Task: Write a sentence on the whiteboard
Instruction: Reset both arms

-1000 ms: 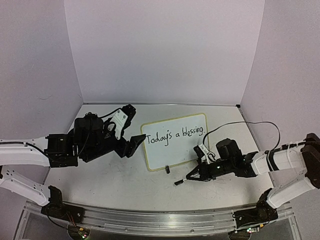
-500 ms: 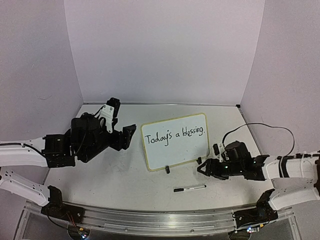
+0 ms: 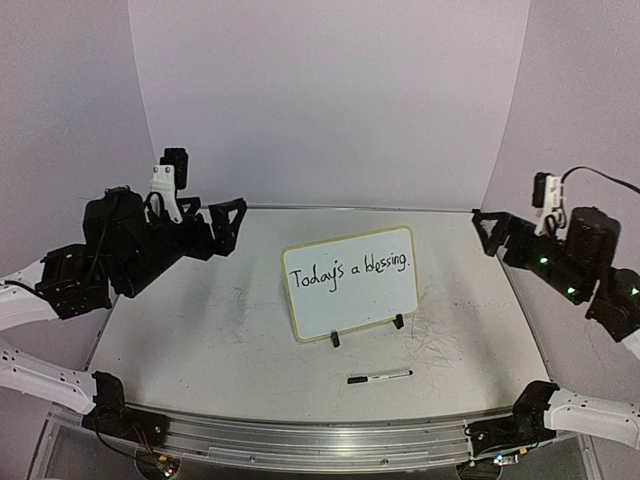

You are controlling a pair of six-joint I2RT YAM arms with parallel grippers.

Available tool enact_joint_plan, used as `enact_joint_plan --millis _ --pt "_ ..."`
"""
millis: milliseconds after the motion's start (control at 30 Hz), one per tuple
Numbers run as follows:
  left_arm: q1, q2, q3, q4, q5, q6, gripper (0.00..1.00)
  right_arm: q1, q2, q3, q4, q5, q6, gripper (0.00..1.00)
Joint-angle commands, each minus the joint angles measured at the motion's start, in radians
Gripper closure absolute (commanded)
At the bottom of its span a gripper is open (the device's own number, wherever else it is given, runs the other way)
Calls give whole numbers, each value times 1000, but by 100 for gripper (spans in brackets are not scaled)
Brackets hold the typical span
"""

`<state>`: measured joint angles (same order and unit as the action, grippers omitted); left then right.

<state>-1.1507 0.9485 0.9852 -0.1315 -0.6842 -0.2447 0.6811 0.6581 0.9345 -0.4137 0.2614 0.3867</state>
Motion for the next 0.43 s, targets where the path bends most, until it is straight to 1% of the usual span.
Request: enact_joint_plan --millis 0,200,400 --pt "3 -59 102 5 1 33 1 -2 -41 125 -60 128 -199 2" --pt "4 -101 117 5 -20 57 1 -2 -65 232 -60 184 -240 2" --pt "3 -78 133 4 -32 92 1 -2 -97 240 -40 230 -236 2"
